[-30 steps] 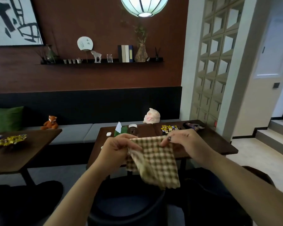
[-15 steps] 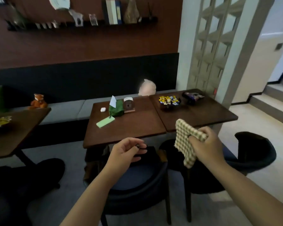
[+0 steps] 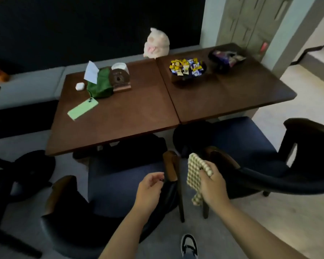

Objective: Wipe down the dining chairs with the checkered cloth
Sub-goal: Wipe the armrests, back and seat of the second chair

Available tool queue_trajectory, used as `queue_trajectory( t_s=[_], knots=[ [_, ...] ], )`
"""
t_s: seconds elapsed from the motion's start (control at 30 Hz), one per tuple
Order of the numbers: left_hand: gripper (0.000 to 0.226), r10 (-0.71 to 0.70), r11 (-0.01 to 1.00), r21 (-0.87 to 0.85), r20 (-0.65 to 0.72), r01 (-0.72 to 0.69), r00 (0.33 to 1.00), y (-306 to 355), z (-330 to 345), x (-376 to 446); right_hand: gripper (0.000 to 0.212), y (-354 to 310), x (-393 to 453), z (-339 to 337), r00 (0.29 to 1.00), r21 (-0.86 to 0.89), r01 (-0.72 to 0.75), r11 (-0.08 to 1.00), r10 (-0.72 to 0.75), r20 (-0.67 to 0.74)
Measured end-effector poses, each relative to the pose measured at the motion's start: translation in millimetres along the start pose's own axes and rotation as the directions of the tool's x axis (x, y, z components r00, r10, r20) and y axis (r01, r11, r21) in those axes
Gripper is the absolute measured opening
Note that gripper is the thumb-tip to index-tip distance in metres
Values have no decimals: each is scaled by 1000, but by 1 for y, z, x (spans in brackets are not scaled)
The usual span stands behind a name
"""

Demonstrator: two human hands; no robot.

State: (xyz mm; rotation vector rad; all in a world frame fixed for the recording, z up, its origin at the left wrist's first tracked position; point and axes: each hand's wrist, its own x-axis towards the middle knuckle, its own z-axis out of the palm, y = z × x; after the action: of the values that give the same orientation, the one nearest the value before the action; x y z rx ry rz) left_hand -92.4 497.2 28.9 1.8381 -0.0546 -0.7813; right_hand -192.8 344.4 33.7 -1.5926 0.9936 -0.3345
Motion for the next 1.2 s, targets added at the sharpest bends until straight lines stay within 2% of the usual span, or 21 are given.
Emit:
queue_trajectory(
  t_s=[0.2, 0.33, 0.43, 0.5, 0.63, 0.7, 0.77, 0.9, 0.93, 1.0, 1.07, 1.1, 1.13, 1.17, 1.2],
  knots=[
    [23, -146, 984, 90, -113, 156, 983, -42, 35, 68, 33, 35, 27, 64, 975, -95, -113, 989, 128, 182],
    [28, -235, 961, 144, -39, 238, 971, -62, 41, 108, 54, 45, 42, 90, 953, -147, -38, 988, 80, 294],
    [40, -293, 936, 203, -9, 289, 956, -75, 47, 136, 44, 52, 64, 98, 949, -84, -149, 985, 166, 268],
    [52, -364, 926, 125, 42, 356, 931, -86, 51, 151, 31, 56, 83, 105, 915, -24, -307, 951, 302, 269],
    [64, -480, 862, -111, 142, 496, 866, -111, 57, 166, 27, 63, 111, 111, 820, 190, -526, 829, 435, 372],
    [74, -501, 843, -161, 113, 514, 858, -121, 58, 173, 22, 69, 112, 108, 802, 212, -549, 809, 438, 406],
    [83, -527, 817, -207, 112, 538, 843, -127, 58, 178, 21, 74, 107, 108, 816, 291, -540, 790, 407, 410],
    [91, -550, 785, -249, 142, 567, 823, -124, 59, 176, 23, 75, 91, 109, 823, 442, -568, 695, 458, 336],
    [90, -565, 775, -263, 122, 575, 816, -122, 59, 175, 22, 73, 84, 107, 828, 451, -561, 695, 471, 304],
    [79, -591, 757, -287, 81, 586, 803, -120, 57, 174, 17, 72, 66, 99, 866, 398, -501, 769, 437, 244],
    [61, -610, 740, -318, 57, 593, 791, -122, 55, 174, 29, 69, 43, 91, 936, 267, -334, 904, 285, 205],
    [55, -618, 727, -343, 50, 595, 785, -123, 53, 174, 38, 66, 36, 88, 960, 221, -194, 956, 138, 245],
    [50, -620, 718, -370, 45, 590, 783, -123, 52, 172, 45, 64, 33, 86, 948, 173, -52, 984, -6, 317],
    [46, -619, 711, -395, 40, 581, 785, -123, 50, 171, 49, 61, 34, 84, 915, 112, 52, 992, -93, 393],
    [43, -617, 706, -418, 33, 572, 786, -122, 49, 170, 51, 58, 39, 82, 878, 37, 116, 993, -120, 463]
  ],
)
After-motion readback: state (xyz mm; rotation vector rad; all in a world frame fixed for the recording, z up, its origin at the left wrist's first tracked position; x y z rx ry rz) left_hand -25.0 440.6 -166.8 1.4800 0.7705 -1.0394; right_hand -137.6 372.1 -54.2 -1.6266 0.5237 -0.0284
